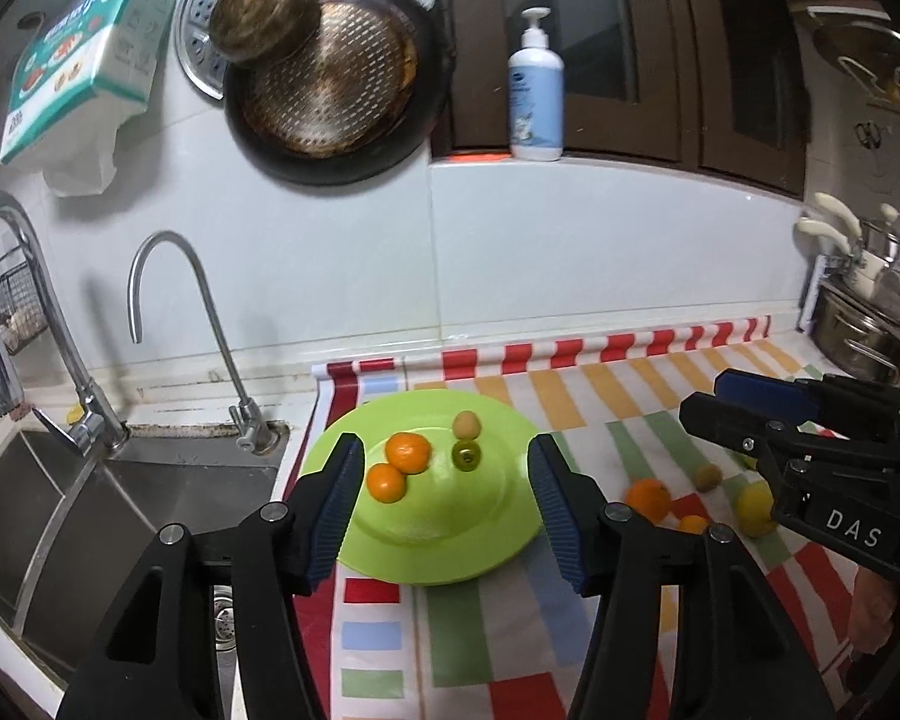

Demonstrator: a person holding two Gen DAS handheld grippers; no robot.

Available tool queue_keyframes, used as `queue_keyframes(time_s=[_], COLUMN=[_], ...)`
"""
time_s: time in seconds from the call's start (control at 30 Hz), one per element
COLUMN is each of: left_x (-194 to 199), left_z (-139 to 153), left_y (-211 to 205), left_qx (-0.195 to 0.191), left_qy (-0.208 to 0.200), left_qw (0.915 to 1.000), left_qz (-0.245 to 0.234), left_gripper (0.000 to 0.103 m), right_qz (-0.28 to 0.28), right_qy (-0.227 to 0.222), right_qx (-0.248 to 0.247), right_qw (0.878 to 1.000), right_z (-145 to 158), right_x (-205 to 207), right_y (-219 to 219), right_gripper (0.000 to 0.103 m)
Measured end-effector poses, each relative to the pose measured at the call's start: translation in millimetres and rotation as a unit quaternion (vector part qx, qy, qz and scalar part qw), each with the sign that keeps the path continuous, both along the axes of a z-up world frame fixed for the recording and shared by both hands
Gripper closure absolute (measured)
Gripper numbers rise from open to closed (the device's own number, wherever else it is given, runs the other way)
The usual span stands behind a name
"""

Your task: Organize fruits

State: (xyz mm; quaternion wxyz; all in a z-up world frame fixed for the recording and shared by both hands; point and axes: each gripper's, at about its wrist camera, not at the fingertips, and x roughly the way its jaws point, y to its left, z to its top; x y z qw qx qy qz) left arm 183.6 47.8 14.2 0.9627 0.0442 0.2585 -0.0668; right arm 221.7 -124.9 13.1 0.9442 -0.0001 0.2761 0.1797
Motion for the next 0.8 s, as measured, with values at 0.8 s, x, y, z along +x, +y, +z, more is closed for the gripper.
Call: queue_keyframes(time_s=[0.8], left_x=[-50], left_z=[-10], left_y=[-73], left_qx=[0.010], left_qy=[-0.031], left_qw=[0.9967], left_qz=[-0.075], left_gripper=[0.043], right_qz=[-0.088], right_qy=[-0.003], right_qx=[-0.005], right_qw=[0.996], right_z=[-6], right_x=[-63], right_y=[-83], right_gripper=[0.064])
